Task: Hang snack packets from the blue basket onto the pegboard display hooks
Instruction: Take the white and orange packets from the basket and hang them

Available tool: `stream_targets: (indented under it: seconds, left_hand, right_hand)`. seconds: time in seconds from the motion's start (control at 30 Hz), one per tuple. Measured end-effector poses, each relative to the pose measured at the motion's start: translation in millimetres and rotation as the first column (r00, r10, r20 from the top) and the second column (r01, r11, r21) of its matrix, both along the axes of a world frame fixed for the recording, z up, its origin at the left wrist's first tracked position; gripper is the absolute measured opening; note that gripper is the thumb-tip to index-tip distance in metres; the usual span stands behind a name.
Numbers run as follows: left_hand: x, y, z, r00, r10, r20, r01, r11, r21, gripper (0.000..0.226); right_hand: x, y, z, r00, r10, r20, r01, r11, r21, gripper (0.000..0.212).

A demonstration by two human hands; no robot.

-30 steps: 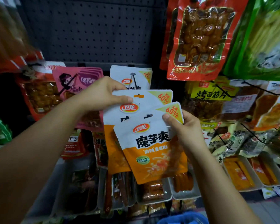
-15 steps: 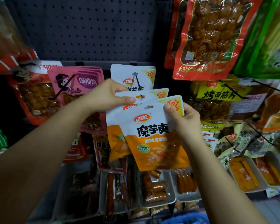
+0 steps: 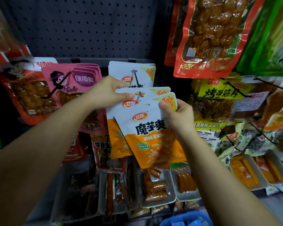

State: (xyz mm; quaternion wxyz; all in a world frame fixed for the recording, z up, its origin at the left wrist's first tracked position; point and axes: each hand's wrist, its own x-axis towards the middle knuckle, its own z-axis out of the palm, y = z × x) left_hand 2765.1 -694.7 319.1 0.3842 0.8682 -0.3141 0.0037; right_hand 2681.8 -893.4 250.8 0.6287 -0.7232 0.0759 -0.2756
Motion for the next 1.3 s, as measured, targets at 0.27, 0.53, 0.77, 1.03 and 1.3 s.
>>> stream_targets:
  seconds: [0.27,0.53,0.77,1.03,1.3]
  left_hand:
    - [33.4,-8.7,-4.2,0.976,0.184,0.118,-0.176,0.982,-0.074,0.02]
    - [78.7,-18.1,-6.9,0.962,0.241,0.127,-0.23,0.969,-0.092,0.01]
    - [110.4,-34.3,-15.9,0.892,0.407,0.198,-0.39,0.913,-0.121,0.021]
    - [108.1,-39.4,-19.2,0.851,0.466,0.241,-0.429,0.883,-0.193,0.021]
    - [39.3,-12.7,-47.1,0.897,0.252,0.364,-0.099,0.915,-0.39,0.036]
  right_hand:
    - [36.0,-3.5,-0.2,0.998,-0.03,-0.052,0.031,0.999,0.026,0.007]
    - [79.4,-6.4,-1.5,0.994,-0.077,-0.08,0.08,0.996,0.043,0.011]
    - [112.3,-8.5,3.2,0.976,-0.169,-0.135,0.167,0.986,-0.024,0.03]
    - [125.0,-8.5,1.3,0.961,-0.212,-0.177,0.213,0.977,-0.013,0.025]
    - [57.5,1.4,-15.6,0.993,-0.121,-0.018,0.122,0.972,0.2,0.025]
